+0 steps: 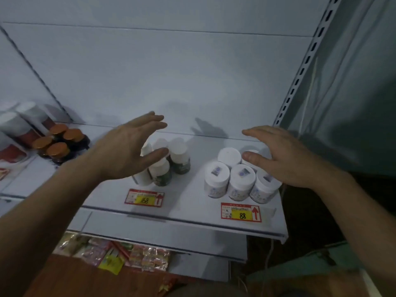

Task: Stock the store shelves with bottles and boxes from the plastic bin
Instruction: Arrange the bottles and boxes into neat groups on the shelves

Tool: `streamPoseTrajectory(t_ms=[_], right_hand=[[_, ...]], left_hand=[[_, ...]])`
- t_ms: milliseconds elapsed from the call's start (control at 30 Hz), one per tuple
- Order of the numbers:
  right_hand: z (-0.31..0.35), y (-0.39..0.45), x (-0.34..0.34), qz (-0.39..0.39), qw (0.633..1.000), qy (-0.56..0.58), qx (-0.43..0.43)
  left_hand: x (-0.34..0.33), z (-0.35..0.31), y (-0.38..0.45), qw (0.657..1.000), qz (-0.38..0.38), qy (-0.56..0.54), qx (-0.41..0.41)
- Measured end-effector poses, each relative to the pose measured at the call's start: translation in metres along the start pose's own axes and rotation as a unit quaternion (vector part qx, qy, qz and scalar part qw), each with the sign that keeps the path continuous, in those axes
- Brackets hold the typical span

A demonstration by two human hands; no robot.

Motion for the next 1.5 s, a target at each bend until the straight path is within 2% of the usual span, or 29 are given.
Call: streamPoseTrajectory(t_ms=[200,433,600,767,867,1033,1300,1500], right_hand=[[0.056,0.040,-0.019,0.018,0.998,0.002,0.067],[0.105,0.080,-0.044,0.044,0.995,-0.030,0.089],[0.138,0.092,-0.042,0.009,0.996,-0.034,0.084],[0.159,0.086,-0.057,0.022,0.997,-0.029,0.074],[0.170,0.087,-0.067,0.030,0.996,-0.052,0.064],[0.179,0.087,-0.080,0.065,0.991,-0.106,0.048],[0.179,0.086,-0.084,0.072,0.995,-0.059,0.039],[0.179,0.085,-0.085,0.071,0.996,-0.050,0.031]], left_hand=[[0.008,0.045,-0.033,0.998,-0.016,-0.022,0.054],[0.007,0.091,-0.039,0.998,0.008,-0.043,0.036],[0.007,0.099,-0.026,0.996,0.012,-0.084,-0.038],[-0.005,0.104,-0.031,0.988,0.013,-0.127,-0.088],[-0.011,0.104,-0.029,0.977,0.037,-0.142,-0.154],[-0.020,0.100,-0.025,0.968,0.061,-0.122,-0.210],[-0.024,0.106,-0.028,0.980,0.057,-0.093,-0.165],[-0.020,0.108,-0.029,0.982,0.020,-0.114,-0.151]])
Point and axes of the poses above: each hand's wrist, its own y-axis towards the middle knuckle, its own x-axis out of the back of the hand, z = x × y, the point moved 1 cm from there along y, towards the middle knuckle, and after that the axes turned 2 degrees about -y, right-handed, at the moved point
